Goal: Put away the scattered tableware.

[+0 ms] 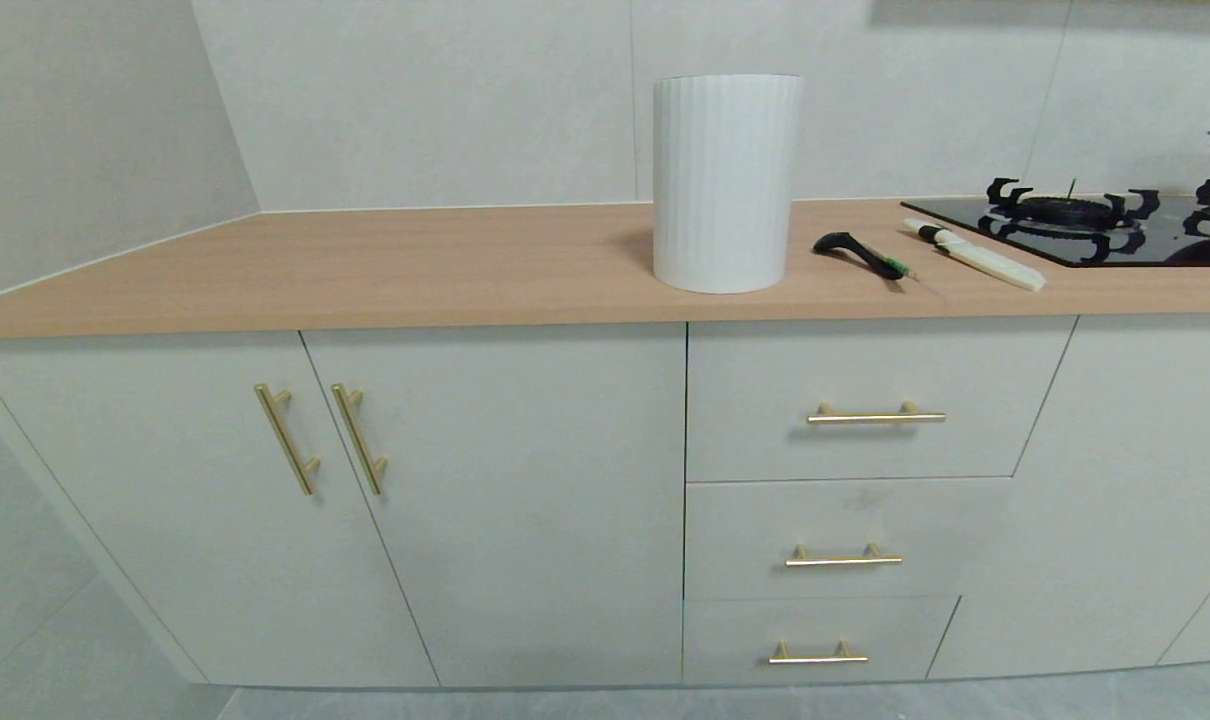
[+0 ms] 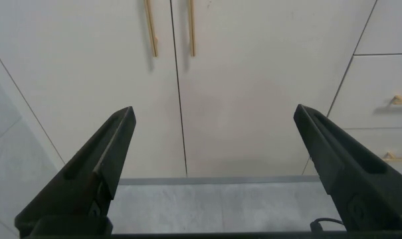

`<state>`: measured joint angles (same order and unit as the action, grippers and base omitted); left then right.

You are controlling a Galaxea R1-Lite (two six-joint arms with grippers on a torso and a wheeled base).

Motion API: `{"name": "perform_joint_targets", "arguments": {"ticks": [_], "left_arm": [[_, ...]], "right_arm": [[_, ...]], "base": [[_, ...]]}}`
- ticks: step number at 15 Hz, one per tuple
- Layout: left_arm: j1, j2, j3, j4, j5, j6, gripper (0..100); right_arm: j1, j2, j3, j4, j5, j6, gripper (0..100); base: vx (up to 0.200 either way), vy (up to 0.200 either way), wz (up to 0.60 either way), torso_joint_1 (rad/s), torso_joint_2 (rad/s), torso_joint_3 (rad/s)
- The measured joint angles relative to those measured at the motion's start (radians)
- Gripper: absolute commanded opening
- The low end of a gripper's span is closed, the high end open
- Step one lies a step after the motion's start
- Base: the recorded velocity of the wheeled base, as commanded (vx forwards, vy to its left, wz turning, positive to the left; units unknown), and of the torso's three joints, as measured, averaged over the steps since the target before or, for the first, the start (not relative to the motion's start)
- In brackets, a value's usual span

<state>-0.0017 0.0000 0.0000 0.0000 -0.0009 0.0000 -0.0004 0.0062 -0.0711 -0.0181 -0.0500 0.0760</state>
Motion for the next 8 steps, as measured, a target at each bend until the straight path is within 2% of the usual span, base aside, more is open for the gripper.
{"name": "perform_joint_targets", "arguments": {"ticks": [4,8], "left_arm": [[0.000,0.000,0.000,0.000,0.001,0.000,100],[0.000,0.000,0.000,0.000,0.000,0.000,100]], "right_arm": [[0.039,0.100,-0.099,0.071,0.149,0.005,100],[0.092,0.380,-0.166,0.073,0.190,-0.049,100]], "base": [[0.000,0.000,0.00,0.000,0.00,0.000],[0.000,0.000,0.00,0.000,0.00,0.000]]}}
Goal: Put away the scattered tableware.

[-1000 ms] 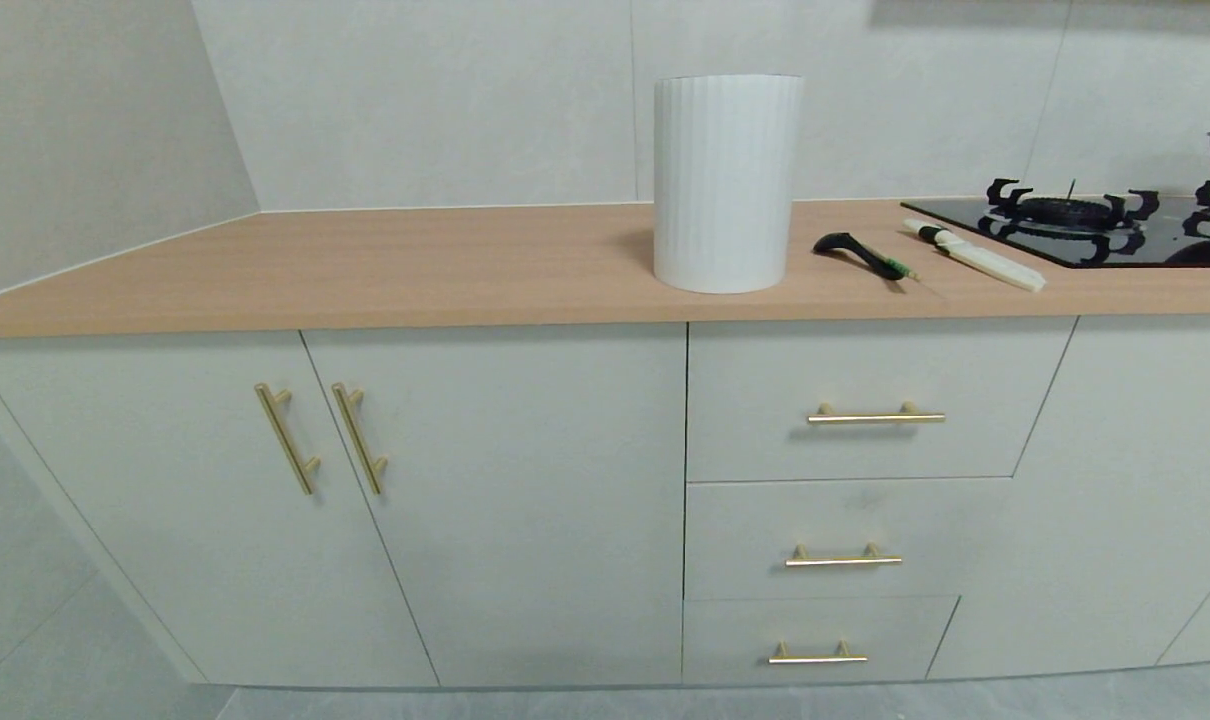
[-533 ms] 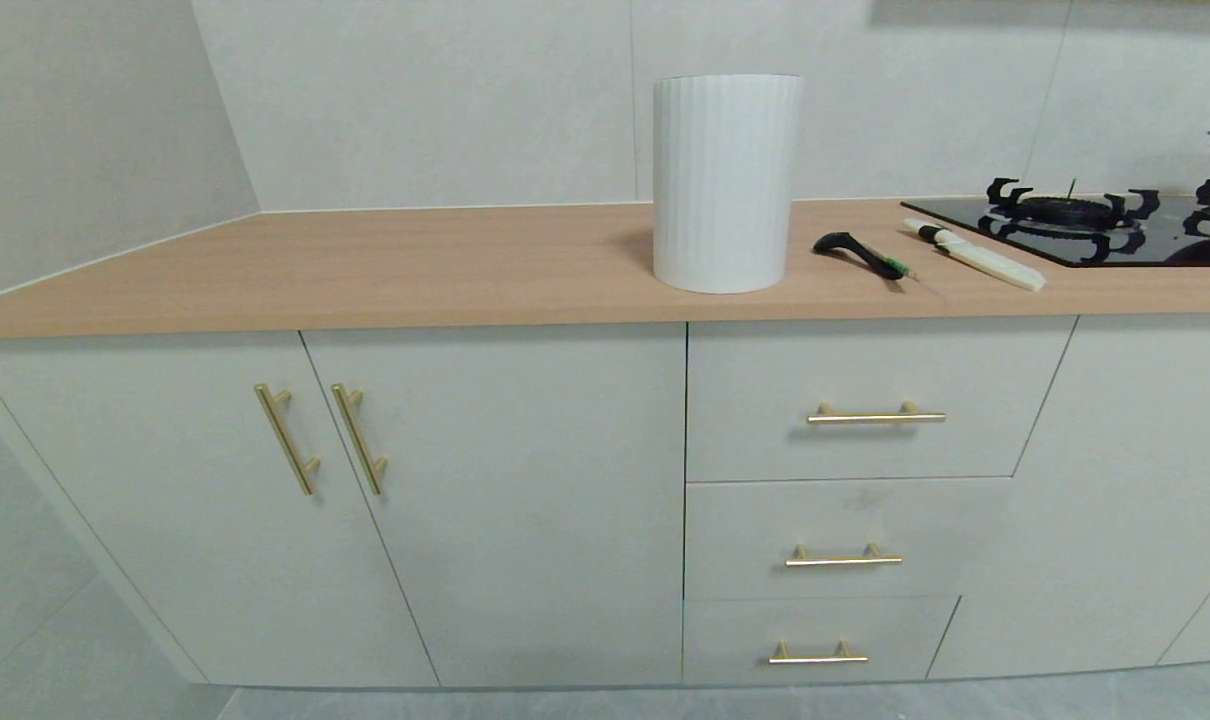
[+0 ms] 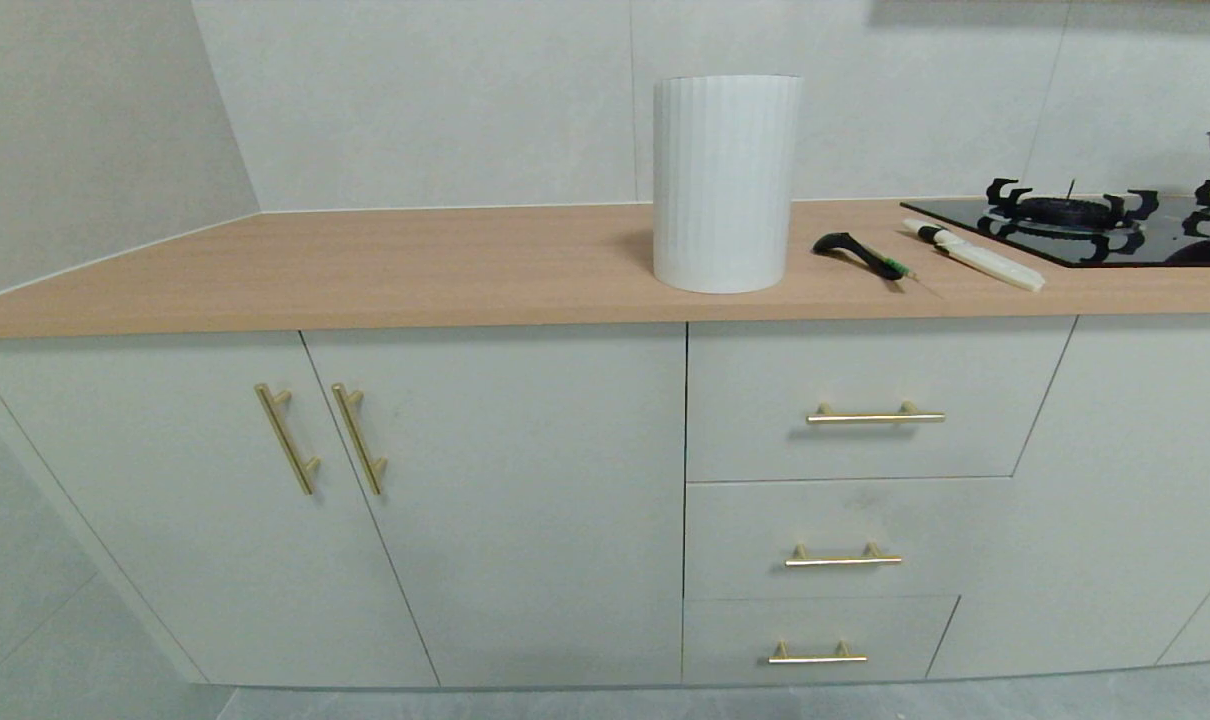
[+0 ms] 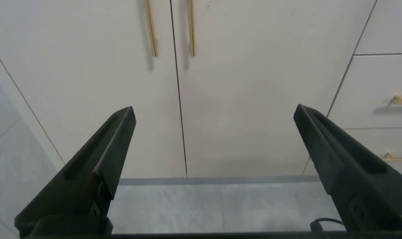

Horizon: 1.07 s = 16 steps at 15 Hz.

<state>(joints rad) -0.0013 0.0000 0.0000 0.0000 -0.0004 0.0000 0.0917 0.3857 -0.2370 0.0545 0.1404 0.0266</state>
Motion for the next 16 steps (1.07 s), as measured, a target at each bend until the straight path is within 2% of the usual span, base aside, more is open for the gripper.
{"name": "perform_joint_targets", "arguments": {"ticks": [4,7,13,16], "left_arm": [[0.000,0.000,0.000,0.000,0.000,0.000,100],[0.000,0.000,0.000,0.000,0.000,0.000,100],[0.000,0.000,0.000,0.000,0.000,0.000,100],[0.000,0.000,0.000,0.000,0.000,0.000,100]], "right_arm": [[0.063,0.364,-0.113,-0.027,0.009,-0.021,100],[0.089,0.658,-0.195,-0.112,0.009,-0.025,100],[0.104,1.228,-0.277,-0.471,-0.041,-0.027,100],[0.110,1.479,-0.285,-0.719,-0.079,-0.017,100]], "base": [[0.000,0.000,0.00,0.000,0.00,0.000],[0.000,0.000,0.00,0.000,0.00,0.000],[0.000,0.000,0.00,0.000,0.00,0.000],[0.000,0.000,0.00,0.000,0.00,0.000]]}}
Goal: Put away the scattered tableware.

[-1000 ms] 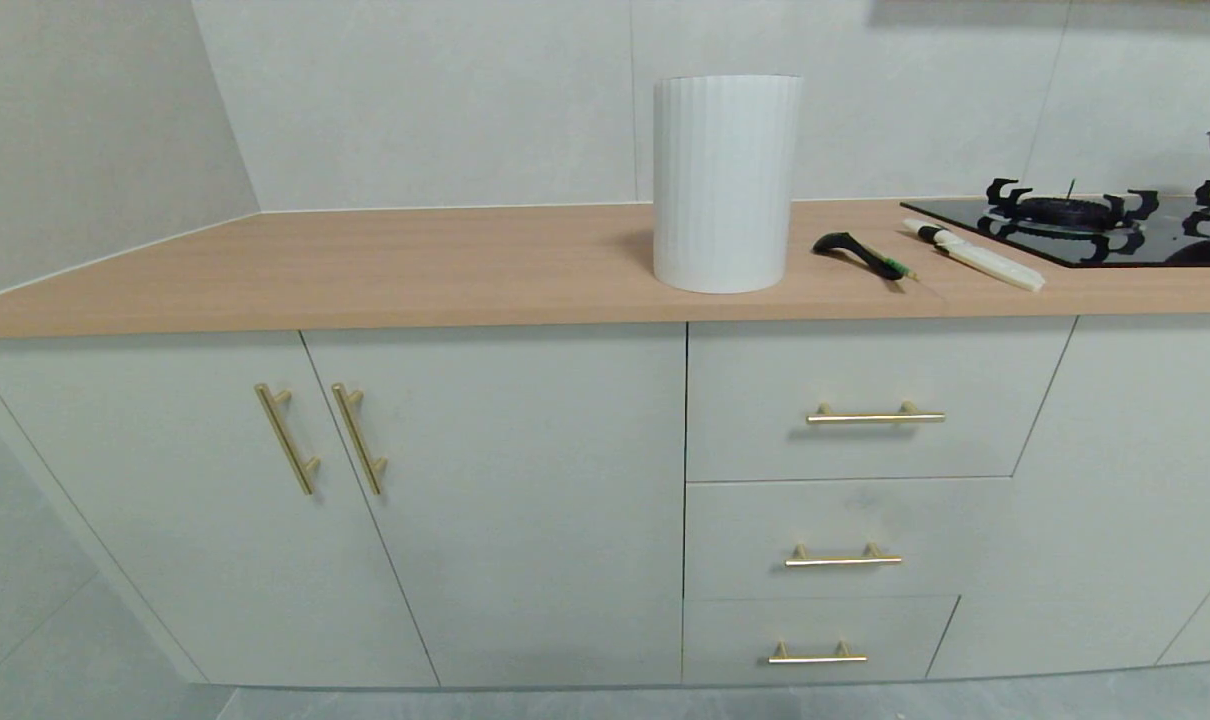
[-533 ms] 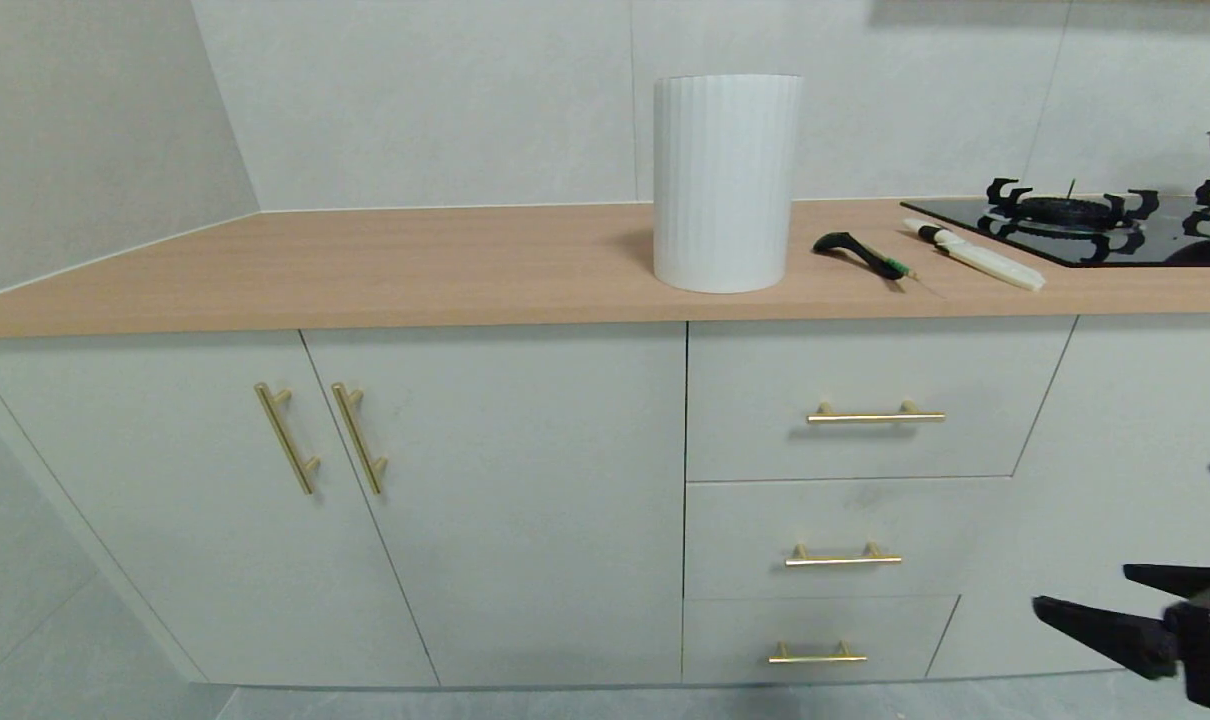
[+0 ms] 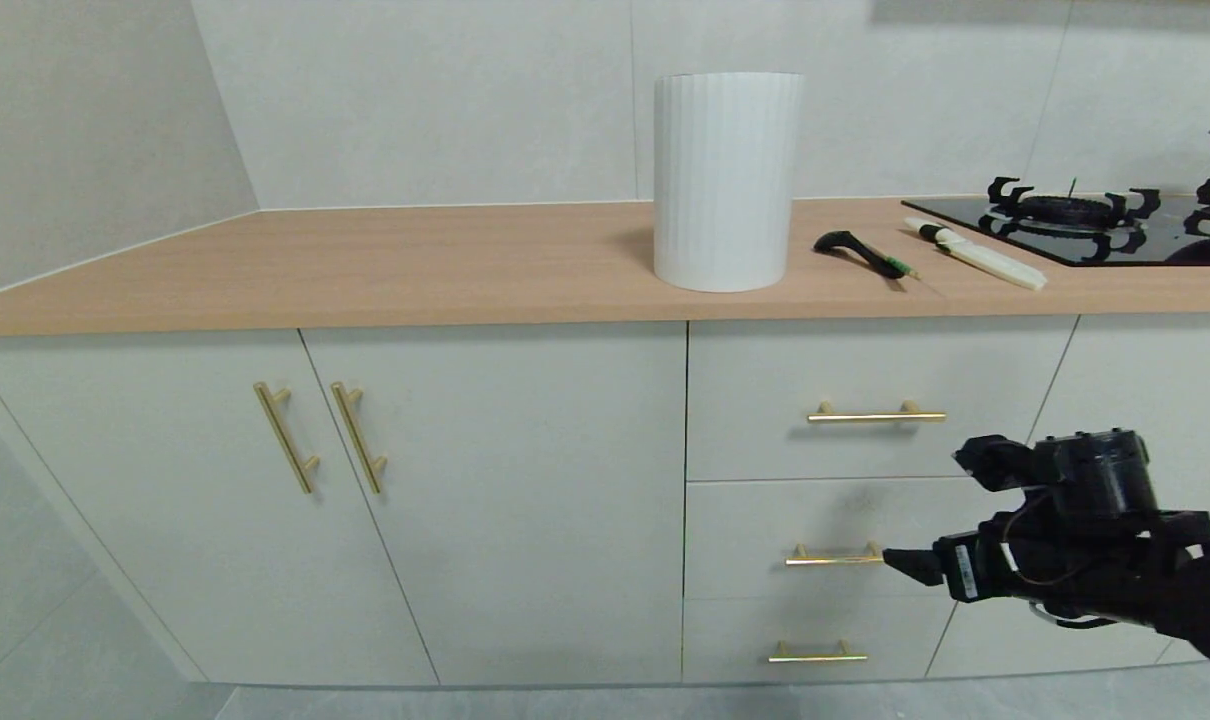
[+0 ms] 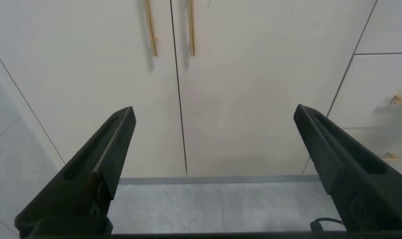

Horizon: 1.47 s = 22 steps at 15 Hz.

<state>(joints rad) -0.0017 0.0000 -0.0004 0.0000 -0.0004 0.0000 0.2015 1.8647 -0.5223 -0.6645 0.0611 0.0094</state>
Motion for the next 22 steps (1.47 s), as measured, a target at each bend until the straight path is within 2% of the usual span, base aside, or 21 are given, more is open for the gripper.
{"name": "perform_joint_targets", "arguments": {"ticks": [5,6,15,22], "left_arm": [[0.000,0.000,0.000,0.000,0.000,0.000,100],[0.000,0.000,0.000,0.000,0.000,0.000,100],[0.000,0.000,0.000,0.000,0.000,0.000,100],[0.000,0.000,0.000,0.000,0.000,0.000,100]], "right_arm": [[0.014,0.359,-0.004,-0.511,-0.129,0.029,100],[0.024,0.401,-0.007,-0.532,-0.144,0.030,100],[0.039,0.578,-0.198,-0.484,-0.196,0.077,100],[0.039,0.602,-0.194,-0.391,-0.199,0.058,100]], "base": [[0.000,0.000,0.00,0.000,0.00,0.000],[0.000,0.000,0.00,0.000,0.00,0.000],[0.000,0.000,0.00,0.000,0.00,0.000],[0.000,0.000,0.00,0.000,0.00,0.000]]}}
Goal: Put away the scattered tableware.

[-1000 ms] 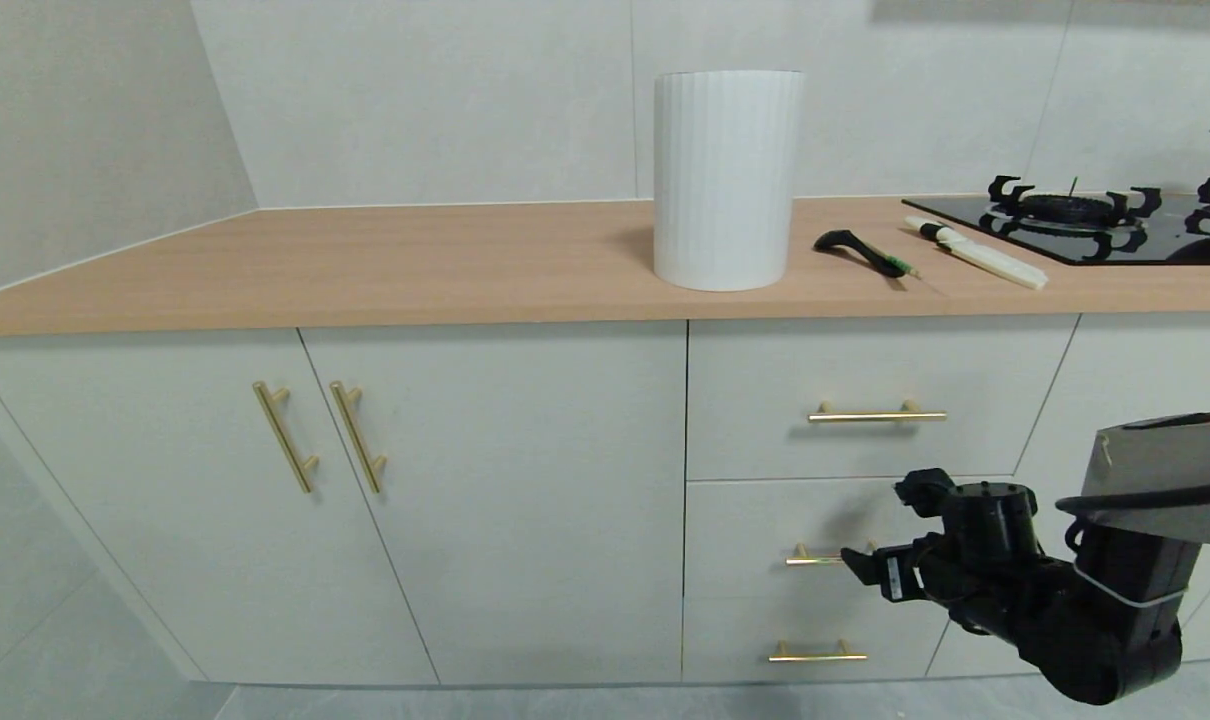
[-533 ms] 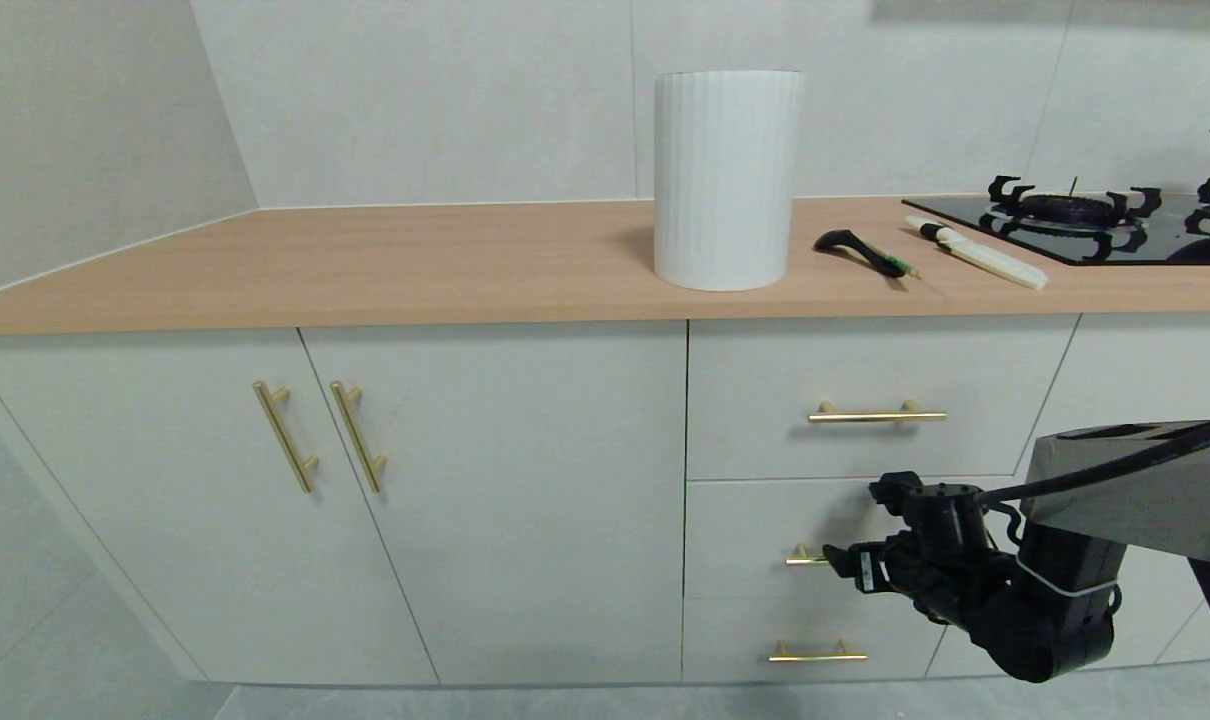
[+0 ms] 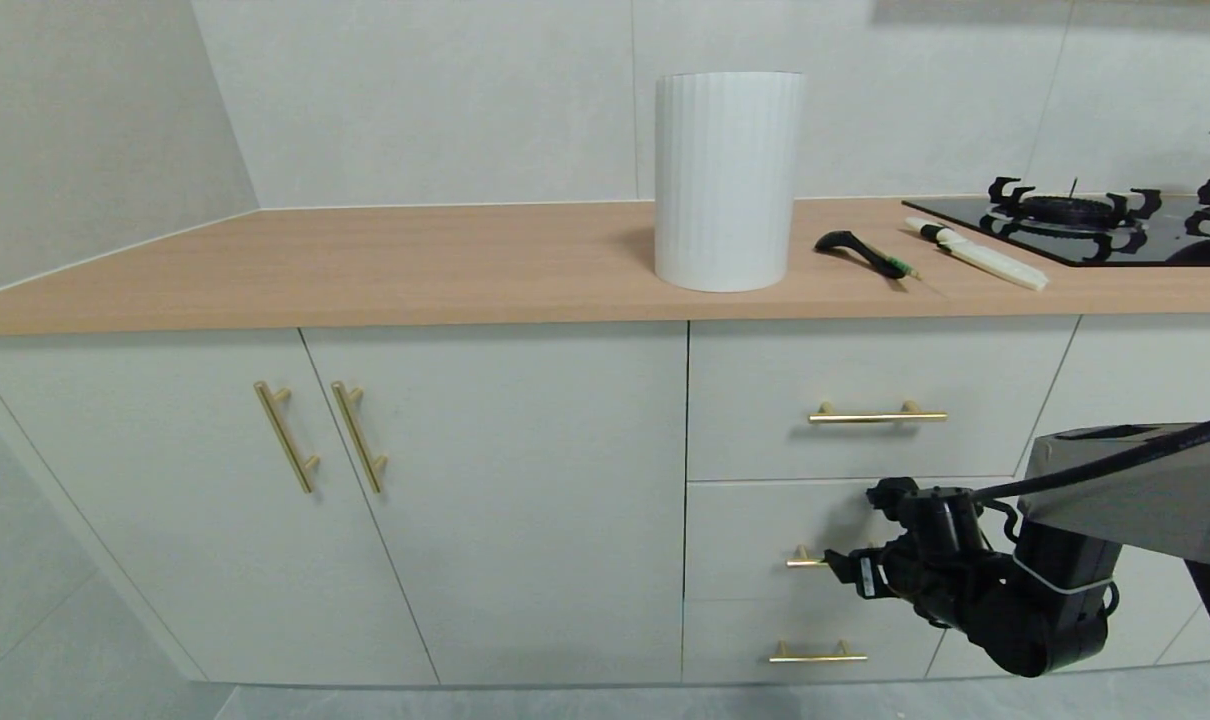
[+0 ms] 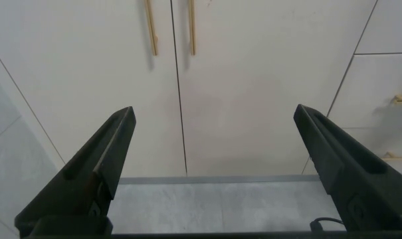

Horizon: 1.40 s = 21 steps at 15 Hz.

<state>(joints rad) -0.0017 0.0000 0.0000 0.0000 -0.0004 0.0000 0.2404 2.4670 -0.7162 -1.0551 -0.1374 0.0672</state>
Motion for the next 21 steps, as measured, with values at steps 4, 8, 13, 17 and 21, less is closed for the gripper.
{"name": "perform_joint_targets", "arguments": {"ticks": [4,8,13,17,21], "left_arm": [[0.000,0.000,0.000,0.000,0.000,0.000,100],[0.000,0.000,0.000,0.000,0.000,0.000,100],[0.000,0.000,0.000,0.000,0.000,0.000,100],[0.000,0.000,0.000,0.000,0.000,0.000,100],[0.000,0.000,0.000,0.000,0.000,0.000,100]], "right_arm": [[0.000,-0.002,0.005,0.018,-0.001,0.001,100],[0.003,-0.067,0.066,0.067,0.006,-0.005,100],[0.017,-0.417,0.134,0.454,0.062,-0.038,100],[0.051,-0.733,0.108,0.678,0.074,-0.035,100],[0.065,-0.753,0.097,0.559,0.065,0.003,100]], "base": [[0.000,0.000,0.00,0.000,0.00,0.000],[0.000,0.000,0.00,0.000,0.00,0.000],[0.000,0.000,0.00,0.000,0.00,0.000],[0.000,0.000,0.00,0.000,0.00,0.000],[0.000,0.000,0.00,0.000,0.00,0.000]]}}
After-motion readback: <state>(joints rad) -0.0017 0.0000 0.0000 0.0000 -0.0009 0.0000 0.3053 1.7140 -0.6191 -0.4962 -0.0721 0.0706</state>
